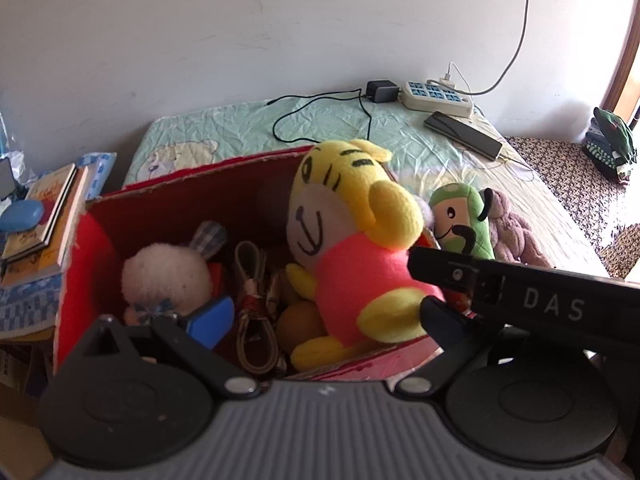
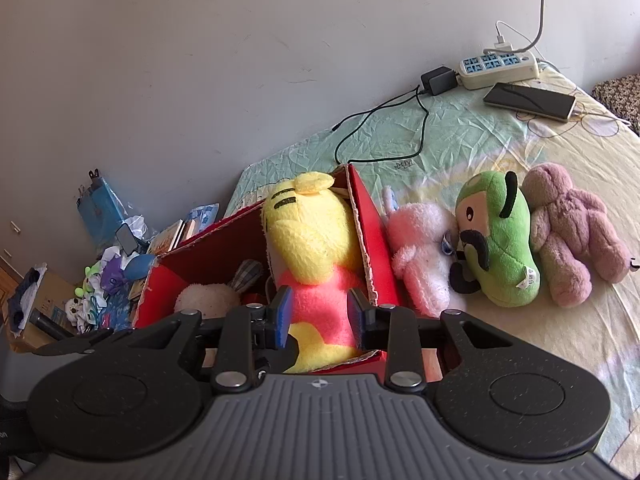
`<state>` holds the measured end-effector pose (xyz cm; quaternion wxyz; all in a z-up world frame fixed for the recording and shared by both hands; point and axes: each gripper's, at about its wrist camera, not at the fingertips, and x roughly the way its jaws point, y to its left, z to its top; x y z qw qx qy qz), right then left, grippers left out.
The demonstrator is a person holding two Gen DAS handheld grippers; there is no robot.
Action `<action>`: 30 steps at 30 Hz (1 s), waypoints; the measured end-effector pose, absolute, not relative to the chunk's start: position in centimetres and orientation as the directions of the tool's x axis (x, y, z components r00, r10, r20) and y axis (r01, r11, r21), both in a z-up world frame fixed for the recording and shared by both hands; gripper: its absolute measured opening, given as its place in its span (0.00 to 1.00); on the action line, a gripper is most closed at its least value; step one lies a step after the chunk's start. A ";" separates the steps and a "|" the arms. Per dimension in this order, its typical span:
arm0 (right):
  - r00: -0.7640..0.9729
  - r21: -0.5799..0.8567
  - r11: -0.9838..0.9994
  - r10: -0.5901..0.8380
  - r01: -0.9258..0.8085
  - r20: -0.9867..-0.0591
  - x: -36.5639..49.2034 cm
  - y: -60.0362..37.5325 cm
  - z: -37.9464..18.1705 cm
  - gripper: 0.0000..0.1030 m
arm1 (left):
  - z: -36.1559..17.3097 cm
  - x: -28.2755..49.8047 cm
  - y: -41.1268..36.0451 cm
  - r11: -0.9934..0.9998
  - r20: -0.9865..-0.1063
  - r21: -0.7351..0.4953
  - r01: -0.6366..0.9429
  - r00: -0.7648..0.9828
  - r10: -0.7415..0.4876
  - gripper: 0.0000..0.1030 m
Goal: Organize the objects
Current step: 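Lower the yellow tiger into the red box beside the bunny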
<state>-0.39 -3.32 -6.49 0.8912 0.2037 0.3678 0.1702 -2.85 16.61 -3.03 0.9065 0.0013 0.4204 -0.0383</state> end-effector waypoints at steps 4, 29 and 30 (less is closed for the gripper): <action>0.677 0.476 0.865 0.447 -0.160 -0.584 -0.8 -3.1 -6.0 0.32 | -2.4 -3.6 16.8 0.998 -0.755 -0.015 0.055 0.654 -0.047 0.97; 0.689 0.394 0.909 0.373 -0.136 -0.622 -2.7 -1.8 -5.3 0.35 | -3.3 -4.6 17.7 0.997 -0.795 0.053 -0.048 0.602 0.071 0.97; 0.688 0.393 0.909 0.372 -0.136 -0.623 -2.8 -1.8 -5.3 0.36 | -3.4 -4.7 17.6 0.997 -0.796 0.061 -0.051 0.600 0.079 0.97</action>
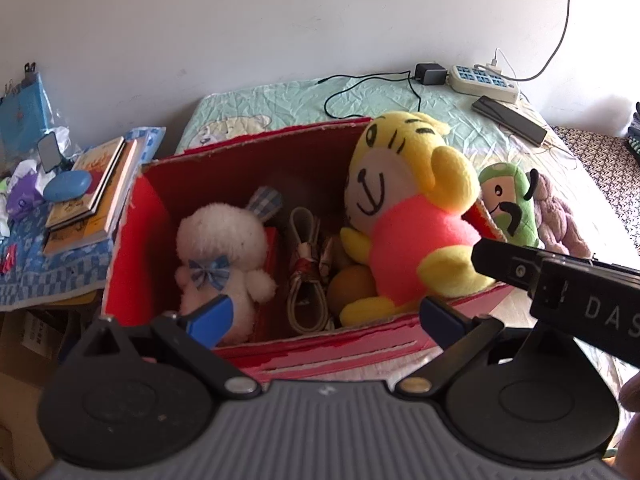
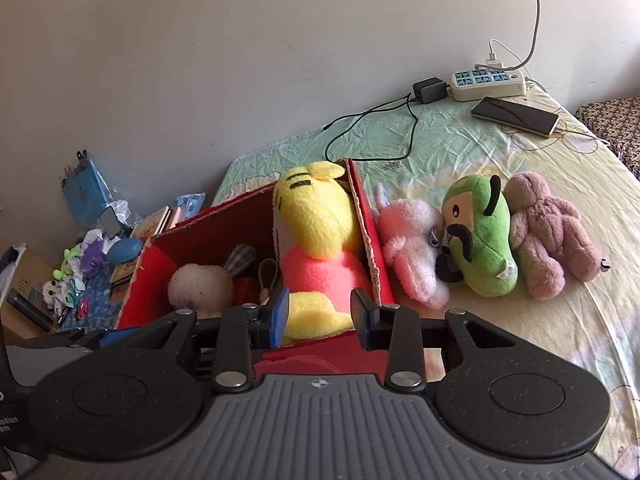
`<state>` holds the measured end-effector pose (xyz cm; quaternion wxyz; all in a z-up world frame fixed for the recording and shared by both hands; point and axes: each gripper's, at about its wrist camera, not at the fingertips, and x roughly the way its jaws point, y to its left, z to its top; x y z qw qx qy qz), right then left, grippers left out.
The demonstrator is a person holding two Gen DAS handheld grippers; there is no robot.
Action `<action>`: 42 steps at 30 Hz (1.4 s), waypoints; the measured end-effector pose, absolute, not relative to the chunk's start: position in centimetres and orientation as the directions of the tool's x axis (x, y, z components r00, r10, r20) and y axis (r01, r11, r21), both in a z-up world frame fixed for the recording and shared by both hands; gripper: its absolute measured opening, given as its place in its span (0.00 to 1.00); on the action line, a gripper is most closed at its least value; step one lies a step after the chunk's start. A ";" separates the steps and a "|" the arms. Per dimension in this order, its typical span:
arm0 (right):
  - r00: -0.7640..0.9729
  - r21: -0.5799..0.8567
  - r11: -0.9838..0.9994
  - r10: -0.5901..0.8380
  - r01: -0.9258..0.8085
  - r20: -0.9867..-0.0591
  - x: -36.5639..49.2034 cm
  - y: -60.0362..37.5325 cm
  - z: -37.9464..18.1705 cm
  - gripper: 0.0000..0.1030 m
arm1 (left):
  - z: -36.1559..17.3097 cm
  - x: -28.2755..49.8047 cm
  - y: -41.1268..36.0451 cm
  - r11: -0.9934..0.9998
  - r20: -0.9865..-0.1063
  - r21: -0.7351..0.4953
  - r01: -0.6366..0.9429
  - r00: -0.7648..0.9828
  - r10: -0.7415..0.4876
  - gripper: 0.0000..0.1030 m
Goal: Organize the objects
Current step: 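Lower the yellow tiger into the red box beside the bunny, then open the right gripper and withdraw from the tiger, then move the right gripper to the pink teddy bear and grasp it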
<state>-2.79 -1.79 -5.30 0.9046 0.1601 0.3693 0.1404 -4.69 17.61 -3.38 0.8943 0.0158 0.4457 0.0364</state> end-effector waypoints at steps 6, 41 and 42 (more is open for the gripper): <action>0.678 0.418 0.898 0.393 -0.138 -0.621 -2.9 -2.0 -5.5 0.36 | -3.4 -5.1 17.4 0.993 -0.797 0.093 -0.078 0.592 0.121 0.97; 0.511 0.432 0.847 0.532 -0.311 -0.675 -1.4 -7.7 -6.9 0.36 | -6.9 -5.1 9.2 0.965 -0.876 0.141 -0.220 0.427 0.225 0.97; 0.509 0.432 0.848 0.530 -0.308 -0.678 -1.4 -8.0 -7.1 0.36 | -7.1 -5.0 8.8 0.966 -0.877 0.141 -0.215 0.425 0.223 0.97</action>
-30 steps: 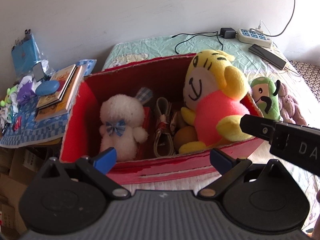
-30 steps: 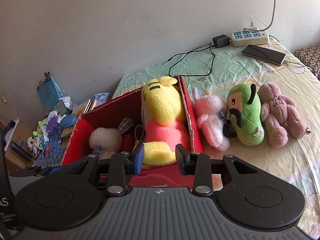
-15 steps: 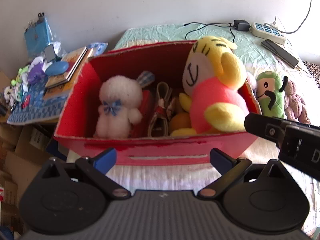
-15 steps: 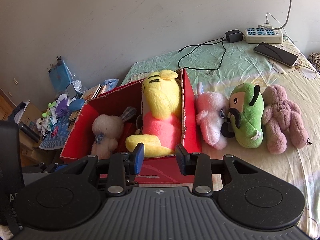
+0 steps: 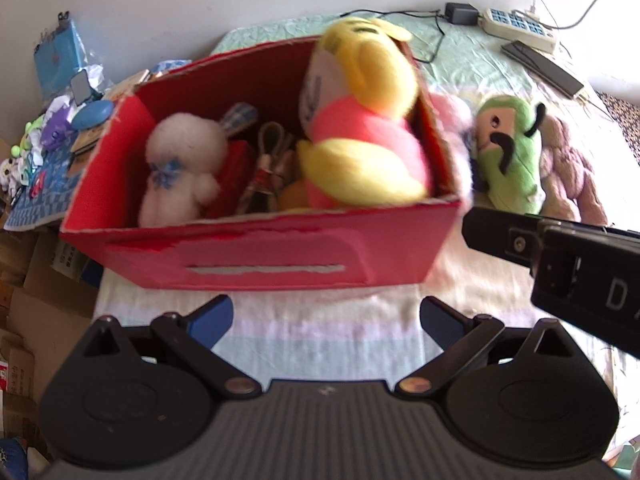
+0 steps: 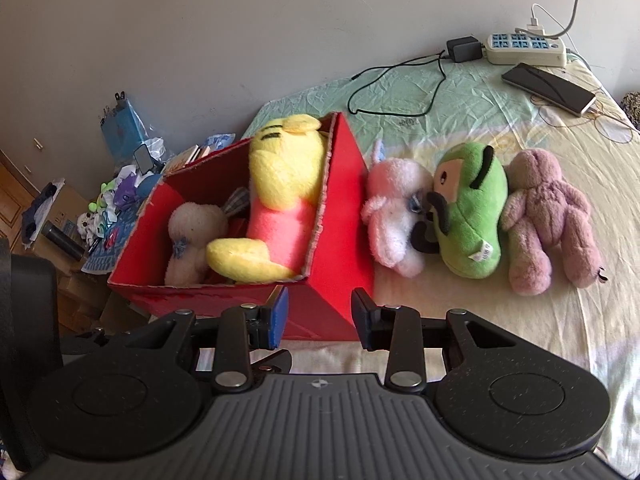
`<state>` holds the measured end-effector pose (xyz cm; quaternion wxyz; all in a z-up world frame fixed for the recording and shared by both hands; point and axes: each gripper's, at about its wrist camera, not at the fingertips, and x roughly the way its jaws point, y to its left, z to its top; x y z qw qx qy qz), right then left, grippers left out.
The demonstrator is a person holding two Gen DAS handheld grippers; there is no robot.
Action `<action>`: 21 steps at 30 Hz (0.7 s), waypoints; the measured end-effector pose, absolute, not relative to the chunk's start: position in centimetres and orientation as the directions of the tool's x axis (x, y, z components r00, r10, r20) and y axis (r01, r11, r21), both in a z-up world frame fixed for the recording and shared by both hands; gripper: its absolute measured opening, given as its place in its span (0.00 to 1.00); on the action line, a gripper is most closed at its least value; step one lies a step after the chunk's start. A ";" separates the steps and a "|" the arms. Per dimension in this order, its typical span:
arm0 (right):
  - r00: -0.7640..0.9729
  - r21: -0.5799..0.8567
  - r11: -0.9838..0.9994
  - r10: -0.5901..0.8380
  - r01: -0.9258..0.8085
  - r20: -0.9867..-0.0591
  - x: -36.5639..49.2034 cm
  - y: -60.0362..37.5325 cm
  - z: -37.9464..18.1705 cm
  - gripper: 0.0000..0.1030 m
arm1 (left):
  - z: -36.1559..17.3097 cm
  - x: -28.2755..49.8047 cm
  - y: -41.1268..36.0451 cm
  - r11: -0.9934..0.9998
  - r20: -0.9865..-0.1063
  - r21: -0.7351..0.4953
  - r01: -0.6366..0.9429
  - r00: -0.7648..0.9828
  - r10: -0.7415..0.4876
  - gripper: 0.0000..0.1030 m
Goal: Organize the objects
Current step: 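Move the right gripper to the pink teddy bear and grasp it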
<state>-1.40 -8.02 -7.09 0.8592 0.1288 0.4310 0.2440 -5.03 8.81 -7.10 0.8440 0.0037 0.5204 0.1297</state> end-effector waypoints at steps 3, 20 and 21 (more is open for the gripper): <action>0.500 0.438 0.848 0.529 -0.297 -0.686 -1.1 -9.3 -7.6 0.37 | -7.8 -4.8 7.5 0.970 -0.886 0.139 -0.199 0.413 0.212 0.97; 0.514 0.446 0.887 0.440 -0.119 -0.737 0.8 -19.1 -10.5 0.37 | -9.5 -2.1 -1.6 1.000 -0.893 0.025 0.014 0.451 0.016 0.96; 0.519 0.445 0.889 0.431 -0.106 -0.738 1.0 -19.7 -10.7 0.37 | -9.5 -1.8 -2.0 1.000 -0.890 0.011 0.027 0.456 -0.003 0.96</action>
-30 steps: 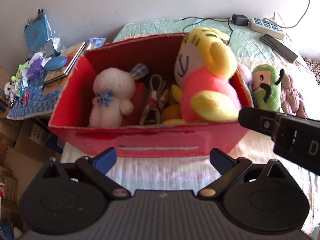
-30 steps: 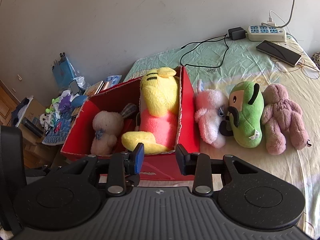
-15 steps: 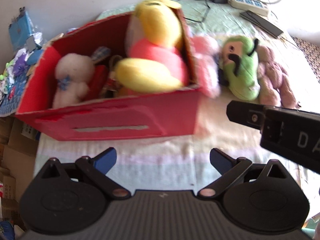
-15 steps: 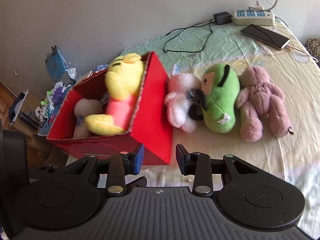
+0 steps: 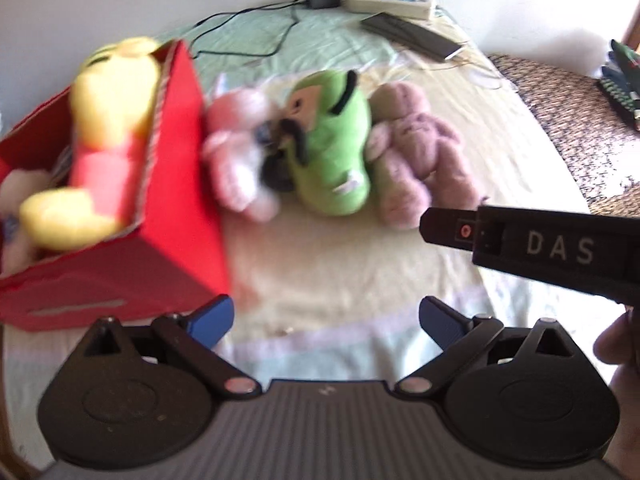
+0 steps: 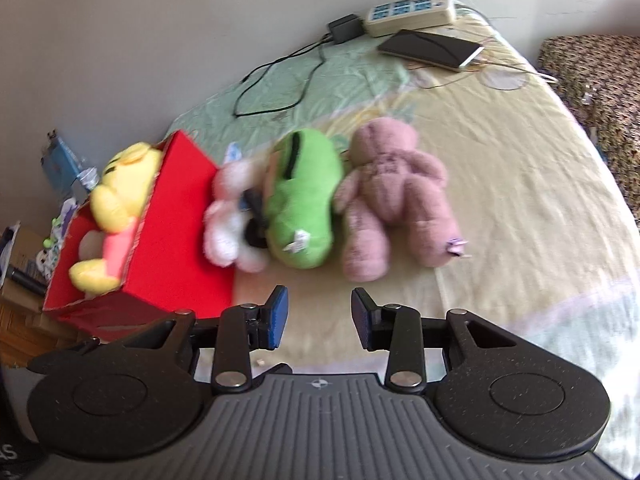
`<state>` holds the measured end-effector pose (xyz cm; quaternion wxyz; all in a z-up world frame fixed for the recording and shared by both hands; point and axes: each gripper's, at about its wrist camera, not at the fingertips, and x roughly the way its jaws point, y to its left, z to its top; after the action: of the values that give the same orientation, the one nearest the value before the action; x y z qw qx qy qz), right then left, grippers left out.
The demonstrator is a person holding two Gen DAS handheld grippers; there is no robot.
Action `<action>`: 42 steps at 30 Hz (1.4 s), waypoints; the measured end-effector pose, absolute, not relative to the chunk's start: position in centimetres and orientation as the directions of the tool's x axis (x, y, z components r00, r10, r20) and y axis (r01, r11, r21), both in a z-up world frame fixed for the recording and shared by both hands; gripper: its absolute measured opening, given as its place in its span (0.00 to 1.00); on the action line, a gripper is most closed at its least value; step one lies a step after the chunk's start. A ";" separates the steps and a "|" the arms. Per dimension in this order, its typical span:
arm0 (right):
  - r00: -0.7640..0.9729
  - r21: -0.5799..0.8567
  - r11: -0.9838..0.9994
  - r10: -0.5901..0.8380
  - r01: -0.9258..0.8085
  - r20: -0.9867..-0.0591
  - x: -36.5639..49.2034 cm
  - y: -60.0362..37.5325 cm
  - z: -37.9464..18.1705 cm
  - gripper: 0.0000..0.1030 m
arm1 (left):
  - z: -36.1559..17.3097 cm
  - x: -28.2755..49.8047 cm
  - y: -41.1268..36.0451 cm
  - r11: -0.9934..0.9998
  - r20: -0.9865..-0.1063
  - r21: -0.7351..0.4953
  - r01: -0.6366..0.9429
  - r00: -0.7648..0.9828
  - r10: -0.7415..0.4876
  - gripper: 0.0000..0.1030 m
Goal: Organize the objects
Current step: 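Move the right gripper to the pink teddy bear and grasp it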
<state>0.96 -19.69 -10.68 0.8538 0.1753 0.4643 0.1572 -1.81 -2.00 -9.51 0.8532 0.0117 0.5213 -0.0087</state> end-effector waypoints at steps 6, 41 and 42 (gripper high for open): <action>0.547 0.445 0.895 0.387 -0.029 -0.742 2.6 -23.4 -11.8 0.37 | -10.3 0.2 -4.9 0.985 -0.867 -0.045 0.168 0.484 -0.122 0.94; 0.455 0.527 0.848 0.488 -0.047 -0.745 11.2 -25.6 -17.1 0.29 | -14.9 8.6 -6.8 0.940 -0.866 -0.227 0.256 0.389 -0.315 0.73; 0.456 0.525 0.850 0.487 -0.050 -0.745 11.1 -25.6 -17.0 0.28 | -14.8 8.5 -7.0 0.938 -0.866 -0.225 0.263 0.387 -0.316 0.70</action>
<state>11.07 -25.59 -16.97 0.8241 0.2206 0.4957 0.1628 8.51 -6.95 -14.83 0.8323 -0.0255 0.5257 -0.1740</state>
